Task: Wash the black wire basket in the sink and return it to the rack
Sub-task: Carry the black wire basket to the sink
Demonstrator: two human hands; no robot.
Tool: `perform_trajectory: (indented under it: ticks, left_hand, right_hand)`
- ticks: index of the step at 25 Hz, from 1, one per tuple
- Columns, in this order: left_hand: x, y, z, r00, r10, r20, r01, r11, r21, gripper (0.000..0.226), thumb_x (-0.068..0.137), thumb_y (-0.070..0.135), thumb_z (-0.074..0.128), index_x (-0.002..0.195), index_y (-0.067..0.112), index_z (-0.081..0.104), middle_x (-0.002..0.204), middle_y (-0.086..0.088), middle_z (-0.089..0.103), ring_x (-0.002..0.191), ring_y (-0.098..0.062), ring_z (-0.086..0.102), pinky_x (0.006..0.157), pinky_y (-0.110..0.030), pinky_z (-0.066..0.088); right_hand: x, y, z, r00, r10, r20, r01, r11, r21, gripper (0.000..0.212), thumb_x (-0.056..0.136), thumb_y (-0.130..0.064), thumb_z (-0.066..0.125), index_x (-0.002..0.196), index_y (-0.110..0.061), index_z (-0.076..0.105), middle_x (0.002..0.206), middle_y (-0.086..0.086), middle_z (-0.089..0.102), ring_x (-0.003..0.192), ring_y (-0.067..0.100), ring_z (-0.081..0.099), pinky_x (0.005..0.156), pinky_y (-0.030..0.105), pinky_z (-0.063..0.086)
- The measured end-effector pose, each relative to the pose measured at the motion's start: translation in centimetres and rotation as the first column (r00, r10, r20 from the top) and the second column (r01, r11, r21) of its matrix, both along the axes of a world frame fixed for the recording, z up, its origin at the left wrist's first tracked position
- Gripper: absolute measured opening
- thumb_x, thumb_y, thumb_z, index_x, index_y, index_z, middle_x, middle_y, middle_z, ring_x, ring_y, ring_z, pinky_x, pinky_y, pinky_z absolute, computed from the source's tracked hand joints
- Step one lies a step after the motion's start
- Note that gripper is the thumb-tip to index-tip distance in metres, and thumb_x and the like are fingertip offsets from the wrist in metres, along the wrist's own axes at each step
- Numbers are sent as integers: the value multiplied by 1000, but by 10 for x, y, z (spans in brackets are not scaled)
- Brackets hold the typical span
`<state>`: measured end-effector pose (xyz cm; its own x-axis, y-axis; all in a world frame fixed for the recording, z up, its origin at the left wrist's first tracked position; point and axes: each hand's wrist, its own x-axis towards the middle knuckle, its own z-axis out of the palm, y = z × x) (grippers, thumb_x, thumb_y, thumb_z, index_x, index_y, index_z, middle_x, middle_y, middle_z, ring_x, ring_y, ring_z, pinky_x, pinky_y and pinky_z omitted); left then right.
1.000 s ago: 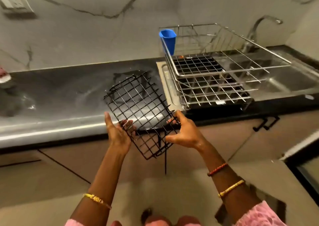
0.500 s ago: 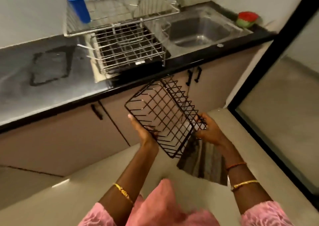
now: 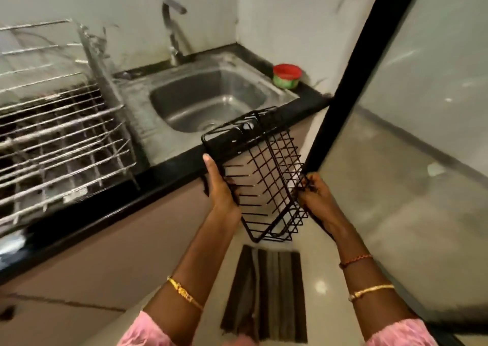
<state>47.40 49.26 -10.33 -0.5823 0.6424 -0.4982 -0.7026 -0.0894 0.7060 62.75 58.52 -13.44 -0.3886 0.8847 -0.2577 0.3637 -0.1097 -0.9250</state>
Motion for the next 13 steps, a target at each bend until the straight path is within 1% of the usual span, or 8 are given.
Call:
perform_trajectory:
  ticks: [1, 2, 4, 5, 7, 10, 12, 13]
  left_hand:
    - [-8, 25, 7, 999, 35, 0, -35, 999, -22, 74, 81, 73, 43, 114, 10, 66, 83, -5, 72, 71, -17, 67, 71, -29, 54]
    - [-18, 45, 13, 998, 64, 7, -63, 997, -48, 69, 79, 76, 45, 95, 13, 69, 66, 2, 63, 57, -9, 56, 60, -24, 47]
    - [-38, 78, 27, 998, 58, 32, -56, 996, -63, 66, 75, 82, 41, 65, 18, 55, 55, 2, 47, 52, -11, 46, 59, -26, 40]
    - [-49, 92, 33, 998, 46, 36, -44, 998, -52, 69, 74, 84, 37, 62, 18, 51, 54, 0, 46, 54, -14, 48, 62, -29, 40]
    - [-74, 112, 41, 999, 4, 49, -5, 1000, 26, 76, 74, 87, 29, 68, 14, 52, 61, -6, 55, 62, -21, 56, 72, -34, 44]
    - [-118, 136, 57, 1000, -26, -13, 27, 991, 135, 78, 80, 81, 23, 79, 11, 57, 76, -9, 71, 80, -28, 65, 90, -42, 44]
    - [-149, 148, 70, 997, 24, -68, -12, 985, 173, 67, 85, 75, 28, 80, 13, 56, 75, -6, 73, 83, -29, 68, 91, -46, 47]
    - [-163, 154, 77, 994, 44, -99, -25, 982, 188, 60, 88, 69, 33, 79, 14, 56, 75, -5, 73, 83, -29, 70, 87, -48, 50]
  right_hand:
    - [-6, 23, 12, 999, -25, -33, 27, 999, 39, 29, 82, 3, 53, 87, -25, 51, 80, -3, 57, 73, 13, 56, 58, 20, 45]
    - [-14, 42, 25, 997, -41, -60, 45, 996, 79, 27, 83, 1, 53, 90, -25, 53, 80, -5, 57, 73, 11, 56, 58, 18, 45]
    - [-33, 75, 51, 995, -25, -92, 40, 985, 166, 25, 85, -4, 53, 90, -28, 54, 86, -5, 58, 75, 8, 55, 63, 18, 44]
    - [-43, 93, 60, 995, 7, -99, 15, 977, 214, 25, 85, -5, 53, 86, -30, 53, 89, -3, 56, 76, 9, 54, 65, 21, 43]
    - [-66, 132, 73, 993, 64, -95, -38, 966, 255, 22, 83, -6, 54, 82, -28, 51, 88, -1, 52, 74, 11, 51, 64, 22, 41]
    - [-109, 193, 89, 982, 170, -80, -140, 946, 292, 9, 86, -8, 51, 91, -15, 54, 79, 0, 49, 75, 17, 48, 62, 27, 39]
    - [-142, 228, 98, 965, 256, -60, -221, 913, 344, 16, 92, -18, 48, 98, -5, 57, 81, 5, 53, 81, 22, 50, 70, 33, 40]
    - [-162, 243, 105, 951, 307, -27, -276, 890, 363, 23, 95, -26, 47, 95, -6, 59, 82, 7, 52, 80, 20, 50, 73, 34, 40]
